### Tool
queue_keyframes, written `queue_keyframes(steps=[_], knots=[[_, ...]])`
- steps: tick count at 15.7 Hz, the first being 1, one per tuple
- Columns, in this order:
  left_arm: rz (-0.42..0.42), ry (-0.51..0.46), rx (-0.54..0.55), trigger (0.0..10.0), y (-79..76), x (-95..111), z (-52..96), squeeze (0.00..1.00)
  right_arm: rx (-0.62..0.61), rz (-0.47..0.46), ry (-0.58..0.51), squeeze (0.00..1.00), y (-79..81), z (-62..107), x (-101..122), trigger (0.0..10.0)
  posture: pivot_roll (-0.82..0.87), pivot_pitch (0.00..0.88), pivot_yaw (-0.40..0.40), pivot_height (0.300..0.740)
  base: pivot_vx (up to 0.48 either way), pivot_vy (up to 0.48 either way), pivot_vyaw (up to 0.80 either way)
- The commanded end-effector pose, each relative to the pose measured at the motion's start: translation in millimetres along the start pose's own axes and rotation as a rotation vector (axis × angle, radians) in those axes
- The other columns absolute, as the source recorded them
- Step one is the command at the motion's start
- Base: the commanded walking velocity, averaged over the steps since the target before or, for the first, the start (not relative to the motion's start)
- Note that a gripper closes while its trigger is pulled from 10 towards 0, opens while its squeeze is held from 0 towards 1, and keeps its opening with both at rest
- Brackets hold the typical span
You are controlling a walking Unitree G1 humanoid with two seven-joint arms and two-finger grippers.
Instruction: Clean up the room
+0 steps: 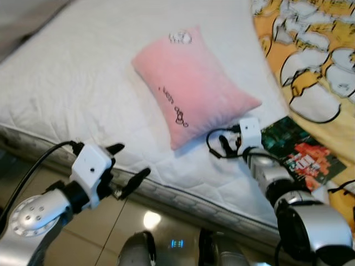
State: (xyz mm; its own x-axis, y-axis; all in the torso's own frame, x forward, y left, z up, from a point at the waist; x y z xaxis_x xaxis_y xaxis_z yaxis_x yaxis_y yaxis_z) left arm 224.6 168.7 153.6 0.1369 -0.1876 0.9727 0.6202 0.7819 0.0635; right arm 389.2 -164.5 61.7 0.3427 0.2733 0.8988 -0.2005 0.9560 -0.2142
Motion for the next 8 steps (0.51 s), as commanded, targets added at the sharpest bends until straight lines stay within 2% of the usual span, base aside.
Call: queue_keyframes(steps=[1,2,3,4,6,8], knots=[[0.001,0.002,-0.035,10.0,-8.3,4.0,3.0,0.0,-0.003,-0.02,0.006,1.0,-2.4,0.3,-1.4,10.0,0.31,0.328,0.014,0.74,0.0,0.0,0.0],[0.008,-0.002,-0.081,10.0,-18.6,7.6,3.4,0.0,-0.01,-0.016,0.005,0.0,-3.6,0.1,-0.4,10.0,0.32,0.329,0.01,0.74,0.0,0.0,0.0],[0.021,0.003,-0.109,10.0,-26.8,9.3,4.1,0.0,-0.014,-0.003,-0.001,0.0,-4.7,0.1,0.8,10.0,0.33,0.334,0.009,0.74,0.0,0.0,0.0],[0.025,0.02,-0.12,10.0,-30.3,9.3,4.9,0.0,-0.02,-0.042,-0.026,0.0,-5.3,-0.5,5.8,0.0,0.34,0.336,0.009,0.74,0.0,0.0,0.0],[0.024,0.034,-0.116,10.0,-30.7,9.4,5.9,0.0,-0.032,-0.06,-0.041,0.0,-5.1,-0.9,8.7,0.0,0.34,0.332,0.009,0.74,0.0,0.0,0.0],[0.022,0.036,-0.113,10.0,-29.9,16.5,0.8,0.0,-0.02,-0.047,-0.051,0.0,-2.1,-1.1,9.9,0.0,0.34,0.326,0.006,0.74,0.0,0.0,0.0]])
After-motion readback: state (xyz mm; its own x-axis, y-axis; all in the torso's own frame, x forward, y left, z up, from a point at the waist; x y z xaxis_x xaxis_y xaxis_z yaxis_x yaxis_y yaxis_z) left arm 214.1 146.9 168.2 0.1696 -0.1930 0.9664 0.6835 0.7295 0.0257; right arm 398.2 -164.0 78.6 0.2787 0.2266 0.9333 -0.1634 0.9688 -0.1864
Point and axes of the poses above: a point about 5 cm out from each wrist's last joint towards the gripper, its own z axis pointing back from the gripper into the wrist, its own x axis along the axis of the wrist's last joint, y = z × x, the point moved 3 cm from there along -z, pointing out of the wrist towards the gripper, and after that the axes turned 8 degrees about z, right-handed, at the moved point
